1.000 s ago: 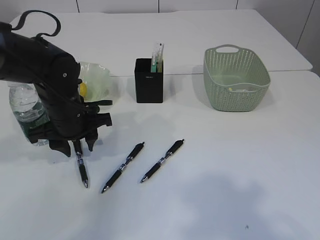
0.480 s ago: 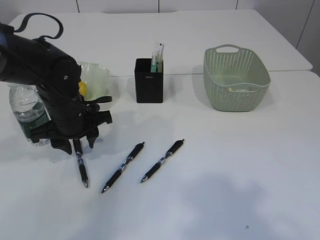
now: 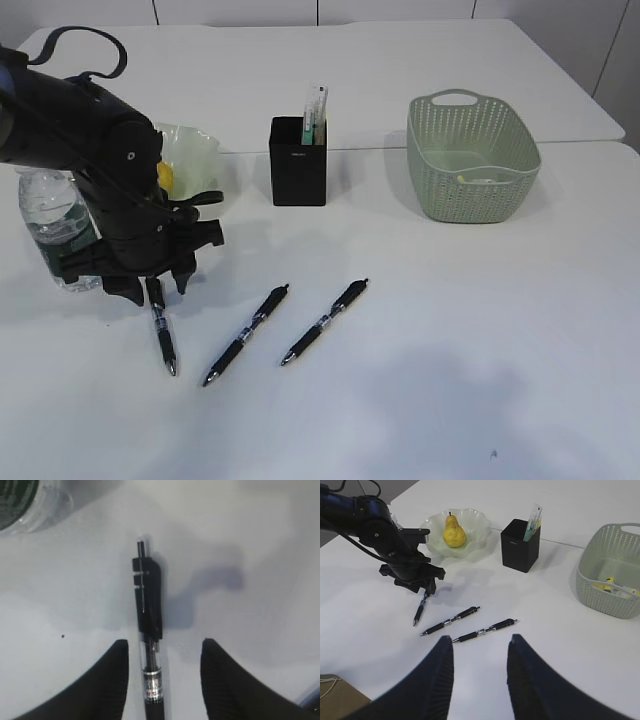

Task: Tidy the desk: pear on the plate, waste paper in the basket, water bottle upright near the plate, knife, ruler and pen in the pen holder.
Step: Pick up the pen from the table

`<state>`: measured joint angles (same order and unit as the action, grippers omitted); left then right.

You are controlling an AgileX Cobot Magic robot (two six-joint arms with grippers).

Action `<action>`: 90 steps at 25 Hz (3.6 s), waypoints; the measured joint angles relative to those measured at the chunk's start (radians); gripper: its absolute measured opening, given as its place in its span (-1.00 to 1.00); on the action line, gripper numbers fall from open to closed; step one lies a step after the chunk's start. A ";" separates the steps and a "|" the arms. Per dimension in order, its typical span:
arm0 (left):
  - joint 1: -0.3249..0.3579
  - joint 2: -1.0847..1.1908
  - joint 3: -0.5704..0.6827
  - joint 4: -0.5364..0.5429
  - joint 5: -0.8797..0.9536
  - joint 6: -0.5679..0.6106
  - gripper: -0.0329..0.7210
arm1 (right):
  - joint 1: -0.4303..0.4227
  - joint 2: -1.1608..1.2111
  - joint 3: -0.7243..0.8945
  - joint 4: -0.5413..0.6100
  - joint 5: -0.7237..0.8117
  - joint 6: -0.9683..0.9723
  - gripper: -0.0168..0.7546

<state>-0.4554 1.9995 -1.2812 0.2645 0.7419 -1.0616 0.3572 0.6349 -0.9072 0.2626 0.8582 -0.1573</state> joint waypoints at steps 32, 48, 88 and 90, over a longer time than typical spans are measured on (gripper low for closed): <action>0.000 0.076 0.000 0.084 -0.030 -0.078 -0.12 | 0.000 0.000 0.000 0.002 0.013 0.000 -0.18; 0.000 0.076 0.000 0.108 -0.038 -0.083 -0.41 | 0.000 0.000 0.000 0.005 0.015 0.000 -0.18; 0.000 0.095 -0.068 0.069 -0.034 -0.085 -0.70 | 0.000 0.000 0.000 0.009 0.017 0.000 -0.18; -0.002 0.095 -0.101 0.065 -0.024 -0.085 -0.70 | 0.000 0.000 0.000 0.009 0.017 0.000 -0.18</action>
<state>-0.4574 2.0947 -1.3819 0.3298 0.7176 -1.1463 0.3572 0.6349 -0.9072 0.2712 0.8748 -0.1573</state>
